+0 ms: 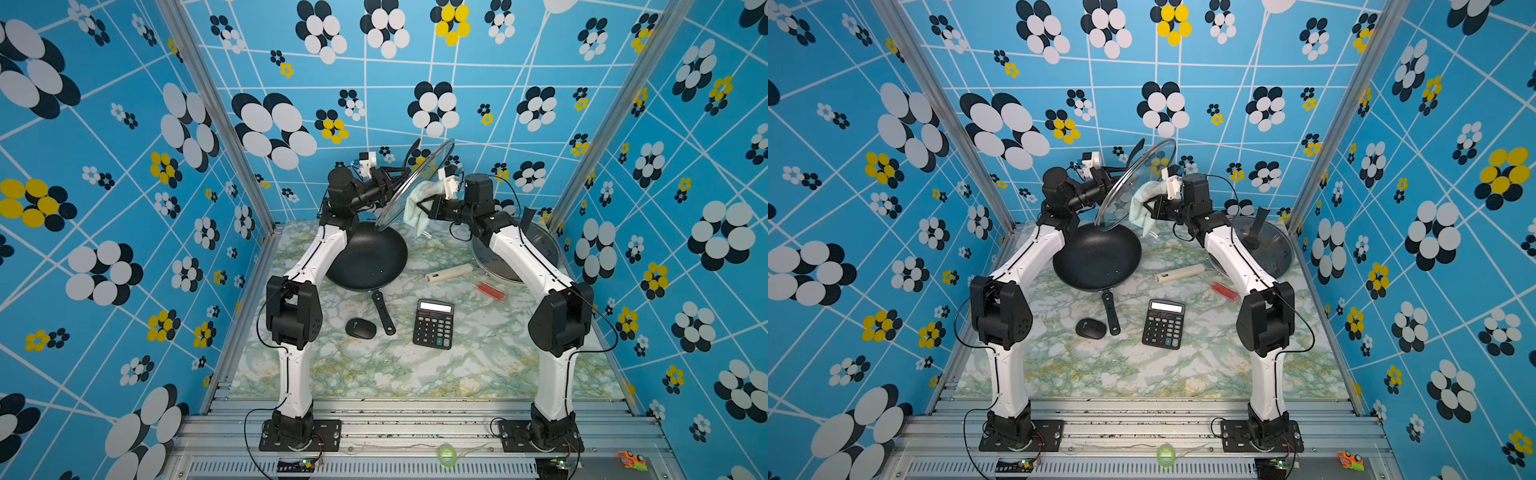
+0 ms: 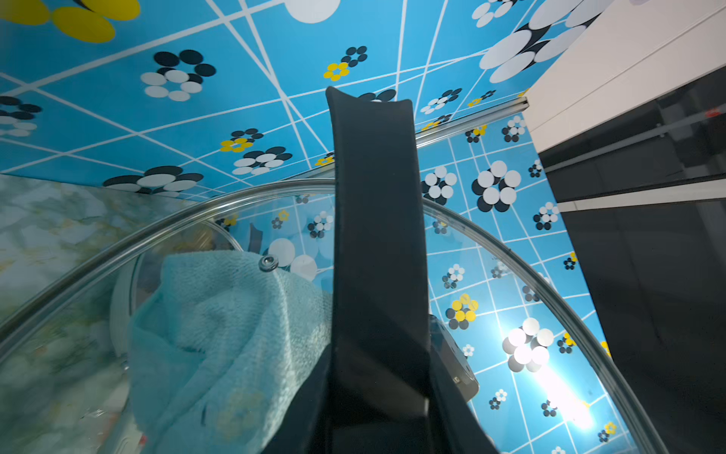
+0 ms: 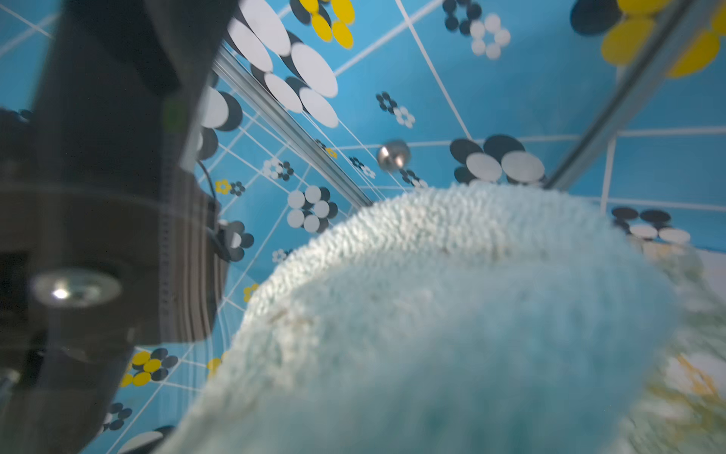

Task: Wipe the pot lid with a cloth
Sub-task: Wipe the pot lid.

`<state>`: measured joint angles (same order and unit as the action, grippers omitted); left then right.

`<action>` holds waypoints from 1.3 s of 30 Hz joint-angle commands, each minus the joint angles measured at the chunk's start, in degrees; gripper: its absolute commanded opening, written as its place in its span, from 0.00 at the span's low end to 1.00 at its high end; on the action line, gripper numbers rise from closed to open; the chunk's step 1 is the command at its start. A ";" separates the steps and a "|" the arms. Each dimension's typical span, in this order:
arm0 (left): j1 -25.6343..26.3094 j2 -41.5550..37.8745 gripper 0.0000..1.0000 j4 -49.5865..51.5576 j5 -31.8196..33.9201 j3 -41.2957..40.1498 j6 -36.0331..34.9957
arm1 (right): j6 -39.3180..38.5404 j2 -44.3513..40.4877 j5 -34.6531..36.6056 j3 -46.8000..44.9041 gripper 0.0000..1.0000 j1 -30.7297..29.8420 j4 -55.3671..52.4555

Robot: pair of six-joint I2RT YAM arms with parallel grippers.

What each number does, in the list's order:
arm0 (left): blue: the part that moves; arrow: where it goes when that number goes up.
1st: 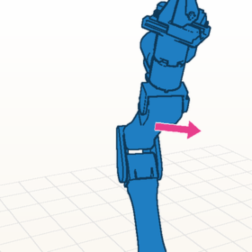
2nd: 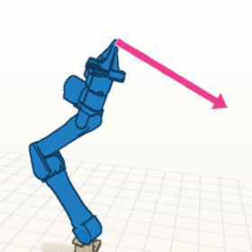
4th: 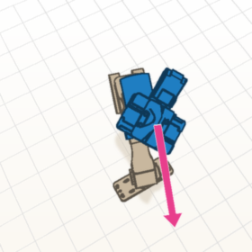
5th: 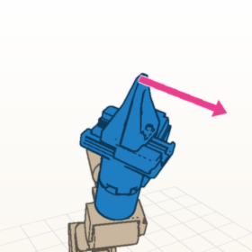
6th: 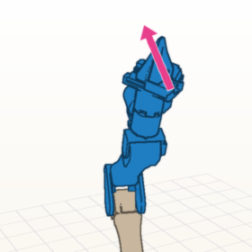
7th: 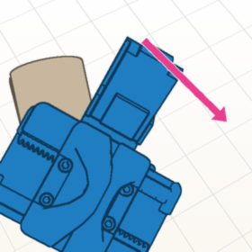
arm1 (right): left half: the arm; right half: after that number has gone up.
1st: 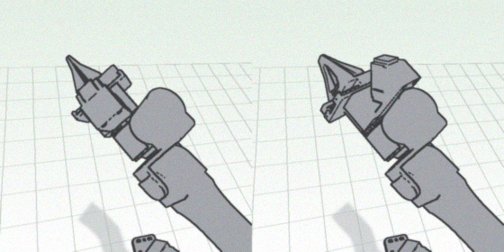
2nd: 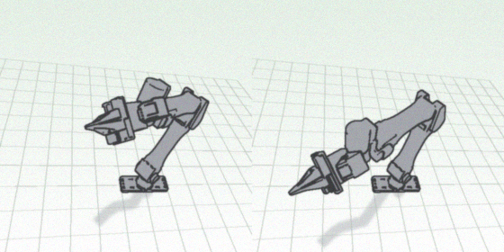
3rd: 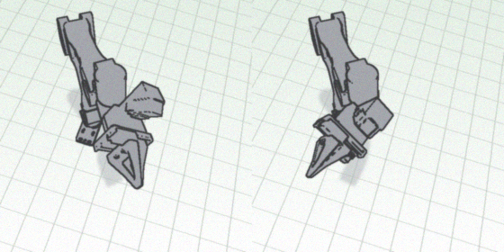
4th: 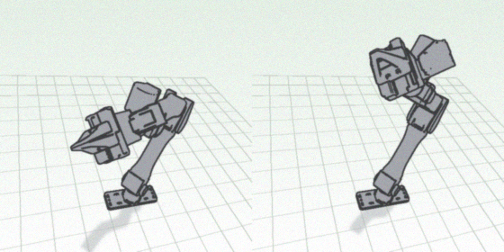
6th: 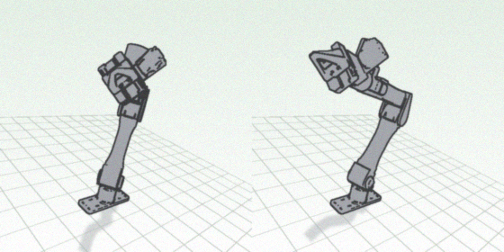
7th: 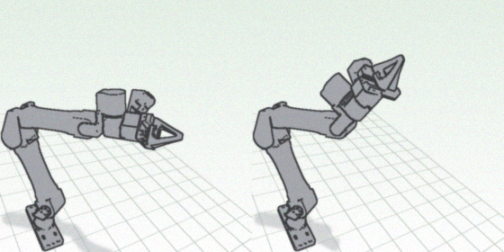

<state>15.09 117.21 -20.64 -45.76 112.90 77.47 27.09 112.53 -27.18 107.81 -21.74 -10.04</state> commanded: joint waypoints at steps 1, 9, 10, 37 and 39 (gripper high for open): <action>0.88 -10.72 0.00 13.93 10.32 0.87 -22.74 | -0.69 -11.81 6.28 -6.36 0.00 -0.37 2.57; 6.68 -17.88 0.00 24.95 36.80 -6.44 -46.58 | -7.91 -24.62 16.12 -5.41 0.00 -0.49 -9.84; 7.66 -18.29 0.00 24.68 39.56 -7.32 -48.40 | -7.78 -25.34 16.02 -5.44 0.00 -0.71 -10.02; 16.18 -28.85 0.00 9.25 49.98 -19.52 -65.34 | -6.32 -15.45 13.39 -7.31 0.00 -5.17 -17.50; 16.80 -29.90 0.00 8.72 47.63 -20.66 -66.69 | -5.74 -13.70 11.44 -5.41 0.00 -3.58 -18.23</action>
<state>30.57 94.80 2.87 7.22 91.05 13.91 20.36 96.20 -14.87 100.64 -27.66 -25.34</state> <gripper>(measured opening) 0.334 0.064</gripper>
